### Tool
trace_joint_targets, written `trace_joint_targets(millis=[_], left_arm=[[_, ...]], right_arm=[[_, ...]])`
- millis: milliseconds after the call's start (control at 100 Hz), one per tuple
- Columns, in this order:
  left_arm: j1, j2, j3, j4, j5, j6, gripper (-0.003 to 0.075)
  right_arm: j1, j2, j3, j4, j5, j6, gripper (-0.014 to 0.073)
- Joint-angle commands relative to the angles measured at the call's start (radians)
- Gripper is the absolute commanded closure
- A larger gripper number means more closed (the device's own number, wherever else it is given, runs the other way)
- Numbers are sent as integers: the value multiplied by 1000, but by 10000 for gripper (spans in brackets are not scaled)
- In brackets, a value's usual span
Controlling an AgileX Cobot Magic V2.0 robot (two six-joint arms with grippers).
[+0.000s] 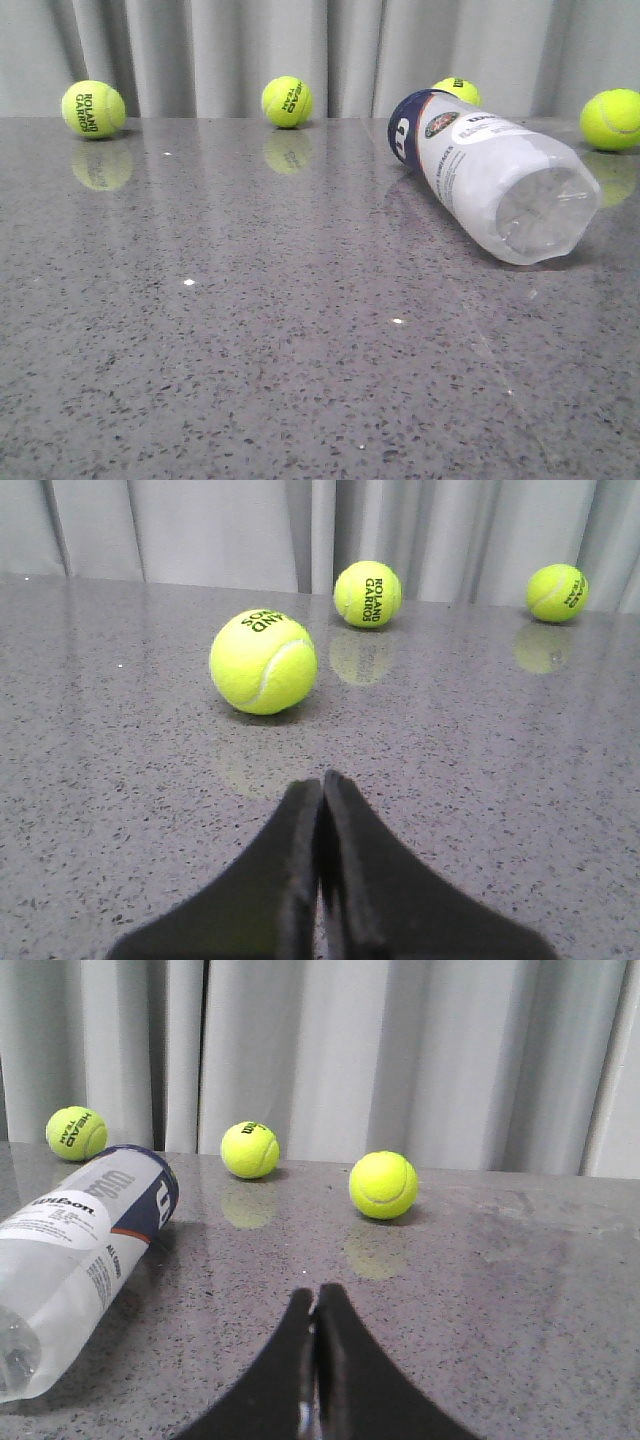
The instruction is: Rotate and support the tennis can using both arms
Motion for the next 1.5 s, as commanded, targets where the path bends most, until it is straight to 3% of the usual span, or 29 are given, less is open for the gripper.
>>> trace_joint_targets(millis=[0,920,1250,1490], left_arm=[[-4,-33,47,-7,-76,-8,740],[-4,-33,47,-7,-76,-8,740],[-4,-33,47,-7,-76,-8,740],[-4,-33,47,-7,-76,-8,740]], right_arm=[[-4,-30,-20,-3,-85,0,660],[-4,-30,-39,-2,-134,0,660],[-4,91,-314,-2,275,0,660],[-4,300,-481,-2,405,0,660]])
